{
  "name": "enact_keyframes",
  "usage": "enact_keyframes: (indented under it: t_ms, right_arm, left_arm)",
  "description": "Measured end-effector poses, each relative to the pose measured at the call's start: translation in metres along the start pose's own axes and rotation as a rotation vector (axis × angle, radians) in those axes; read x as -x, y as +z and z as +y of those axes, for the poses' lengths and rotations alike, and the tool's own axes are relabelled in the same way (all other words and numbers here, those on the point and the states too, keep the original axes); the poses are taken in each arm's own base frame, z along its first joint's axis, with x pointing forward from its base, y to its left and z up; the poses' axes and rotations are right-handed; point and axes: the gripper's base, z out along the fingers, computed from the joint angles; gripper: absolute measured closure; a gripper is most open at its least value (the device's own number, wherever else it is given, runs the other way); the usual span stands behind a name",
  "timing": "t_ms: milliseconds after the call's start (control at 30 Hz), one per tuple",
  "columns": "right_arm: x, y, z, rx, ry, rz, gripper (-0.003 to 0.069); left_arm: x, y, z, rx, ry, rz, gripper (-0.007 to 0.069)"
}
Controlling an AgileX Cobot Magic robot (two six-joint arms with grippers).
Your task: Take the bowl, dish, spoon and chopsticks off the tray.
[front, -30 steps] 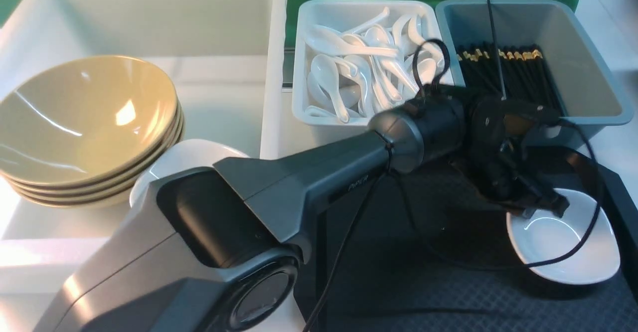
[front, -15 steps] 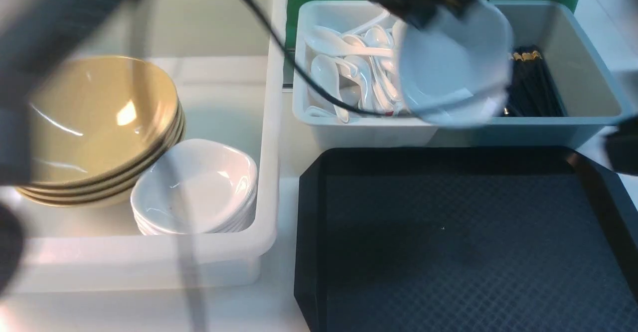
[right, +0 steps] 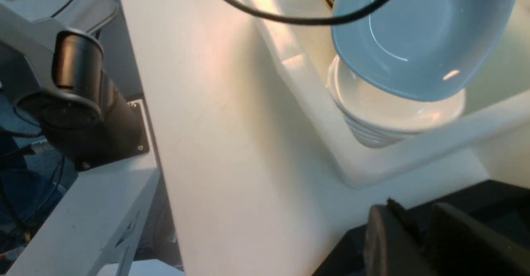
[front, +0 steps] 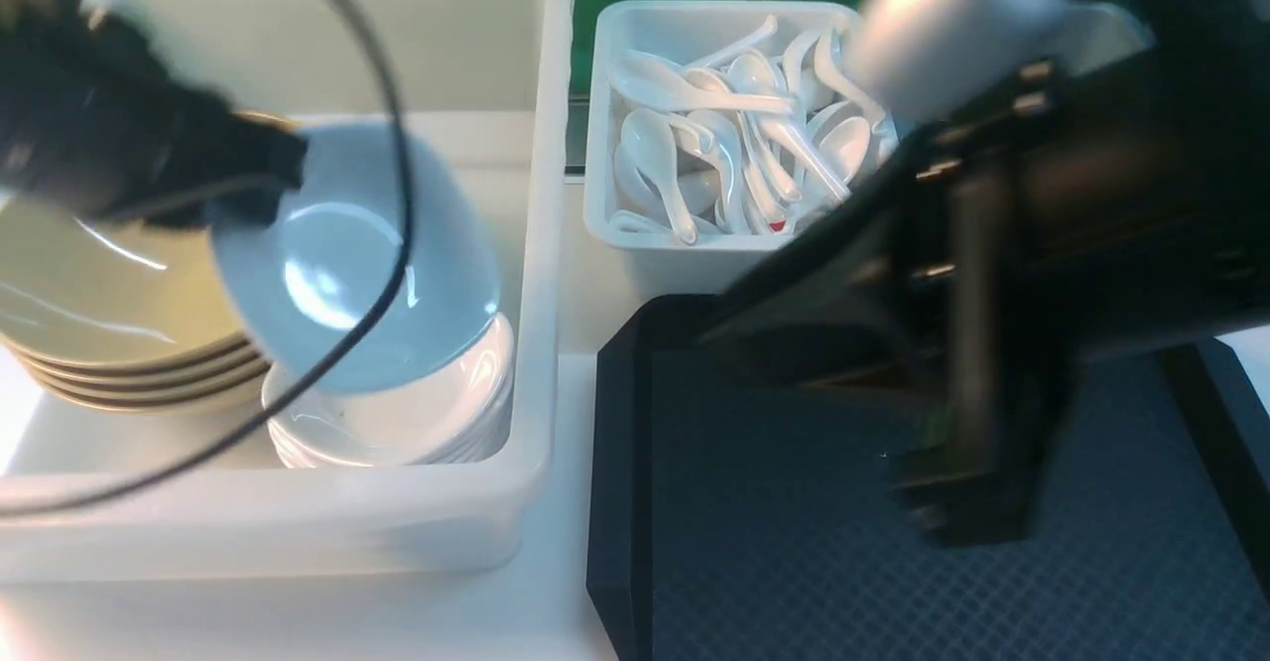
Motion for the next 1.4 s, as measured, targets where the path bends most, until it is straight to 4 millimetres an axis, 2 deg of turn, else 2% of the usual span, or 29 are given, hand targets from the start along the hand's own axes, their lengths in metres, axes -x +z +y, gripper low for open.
enact_keyframes:
  t_ms: [133,233,333,433,533,567,600,700,733,767,833,900,967,1033,1067,1133,1167,1233,1267,1400]
  right_arm:
    - [0.009,0.017,0.006,0.031,-0.03,0.019,0.0494]
    - [0.01,0.022,0.007,0.038,-0.035,0.026,0.0494]
    - [0.01,0.022,0.007,0.038,-0.039,0.031,0.0494]
    - [0.009,0.022,0.008,0.044,-0.041,0.048,0.0492]
    - [0.007,0.022,0.009,0.054,-0.043,0.073,0.0492]
    - [0.007,0.022,0.009,0.054,-0.043,0.074,0.0492]
    - [0.006,0.021,0.009,0.055,-0.045,0.082,0.0492]
    - [0.005,0.021,0.009,0.05,-0.053,0.096,0.0492]
    - [0.004,0.021,0.008,0.043,-0.061,0.108,0.0492]
    - [0.004,0.021,0.008,0.044,-0.061,0.109,0.0492]
    - [0.002,0.021,0.007,0.032,-0.074,0.127,0.0492]
    - [0.0,0.02,0.003,-0.007,-0.079,0.155,0.0491]
    - [-0.001,0.018,0.0,-0.045,-0.079,0.166,0.0491]
    - [-0.002,0.013,-0.004,-0.106,-0.08,0.18,0.0491]
    - [-0.002,0.012,-0.005,-0.111,-0.077,0.181,0.0491]
    - [-0.003,0.0,-0.006,-0.164,-0.082,0.172,0.0491]
    - [-0.003,-0.001,-0.006,-0.169,-0.082,0.17,0.0491]
    - [-0.003,-0.01,-0.006,-0.188,-0.086,0.158,0.0491]
    - [-0.003,-0.016,-0.005,-0.202,-0.085,0.152,0.0491]
    - [-0.007,-0.038,-0.004,-0.256,-0.063,0.13,0.0491]
  left_arm:
    - [-0.024,0.026,0.013,0.02,-0.07,-0.002,0.0623]
    - [-0.033,0.042,0.015,0.01,-0.103,-0.001,0.0623]
    - [-0.034,0.053,0.016,-0.002,-0.09,-0.01,0.0614]
    - [-0.032,0.06,0.017,-0.006,-0.036,-0.01,0.0568]
    - [-0.033,0.064,0.017,-0.008,0.03,0.013,0.0457]
    - [-0.034,0.064,0.017,-0.008,0.034,0.016,0.0448]
    - [-0.035,0.064,0.017,-0.012,0.065,0.029,0.0364]
    - [-0.035,0.061,0.015,-0.023,0.101,0.065,0.0221]
    - [-0.032,0.058,0.014,-0.029,0.111,0.082,0.016]
    - [-0.032,0.057,0.014,-0.029,0.112,0.085,0.0151]
    - [-0.023,0.047,0.012,-0.041,0.125,0.104,0.0068]
    - [-0.012,0.032,0.009,-0.043,0.127,0.121,0.0029]
    - [-0.006,0.018,0.007,-0.038,0.117,0.118,0.0032]
    - [0.001,-0.002,0.006,-0.016,0.113,0.099,0.0065]
    - [0.001,-0.004,0.006,-0.011,0.115,0.099,0.007]
    - [-0.003,-0.021,0.008,0.035,0.116,0.081,0.0174]
    - [-0.003,-0.022,0.008,0.038,0.116,0.08,0.0183]
    - [-0.009,-0.027,0.01,0.062,0.121,0.078,0.0252]
    - [-0.016,-0.029,0.011,0.079,0.126,0.082,0.0344]
    - [-0.044,-0.037,0.013,0.105,0.135,0.077,0.0566]
